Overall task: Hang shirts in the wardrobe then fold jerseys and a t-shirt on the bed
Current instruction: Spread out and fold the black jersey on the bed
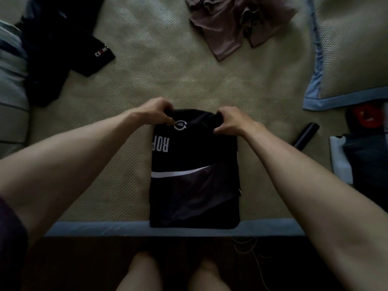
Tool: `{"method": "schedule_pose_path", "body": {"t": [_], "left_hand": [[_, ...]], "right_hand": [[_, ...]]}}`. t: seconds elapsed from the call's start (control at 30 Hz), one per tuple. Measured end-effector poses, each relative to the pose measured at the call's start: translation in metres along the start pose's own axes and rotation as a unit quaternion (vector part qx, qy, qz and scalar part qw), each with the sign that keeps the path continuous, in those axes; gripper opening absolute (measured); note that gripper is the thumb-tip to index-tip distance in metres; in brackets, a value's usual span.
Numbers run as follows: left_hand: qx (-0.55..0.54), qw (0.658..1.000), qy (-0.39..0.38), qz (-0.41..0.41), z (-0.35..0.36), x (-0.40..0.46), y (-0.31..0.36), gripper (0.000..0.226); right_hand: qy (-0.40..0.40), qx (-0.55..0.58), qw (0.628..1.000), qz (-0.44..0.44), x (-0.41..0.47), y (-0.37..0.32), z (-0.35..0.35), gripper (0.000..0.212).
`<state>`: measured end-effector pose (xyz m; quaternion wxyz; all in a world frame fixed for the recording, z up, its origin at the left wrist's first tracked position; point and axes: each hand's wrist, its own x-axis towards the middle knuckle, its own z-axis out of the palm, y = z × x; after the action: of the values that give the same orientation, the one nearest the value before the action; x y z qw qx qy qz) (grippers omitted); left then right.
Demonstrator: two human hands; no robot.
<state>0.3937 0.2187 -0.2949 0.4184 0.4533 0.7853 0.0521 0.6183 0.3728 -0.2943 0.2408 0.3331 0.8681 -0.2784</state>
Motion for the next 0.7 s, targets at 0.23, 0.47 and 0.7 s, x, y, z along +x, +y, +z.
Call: {"method": "schedule_pose_path", "body": {"t": [0.23, 0.47, 0.7], "left_hand": [[0.031, 0.974, 0.045, 0.220, -0.030, -0.110, 0.035, 0.015], [0.281, 0.929, -0.138, 0.197, 0.110, -0.211, -0.001, 0.039], [0.139, 0.984, 0.084, 0.073, 0.159, -0.205, 0.003, 0.047]], "right_hand": [[0.106, -0.016, 0.979, -0.175, -0.110, -0.024, -0.030, 0.021], [-0.075, -0.164, 0.976, -0.126, -0.218, -0.036, 0.112, 0.044], [0.092, -0.028, 0.991, -0.096, -0.200, -0.111, 0.175, 0.072]]}}
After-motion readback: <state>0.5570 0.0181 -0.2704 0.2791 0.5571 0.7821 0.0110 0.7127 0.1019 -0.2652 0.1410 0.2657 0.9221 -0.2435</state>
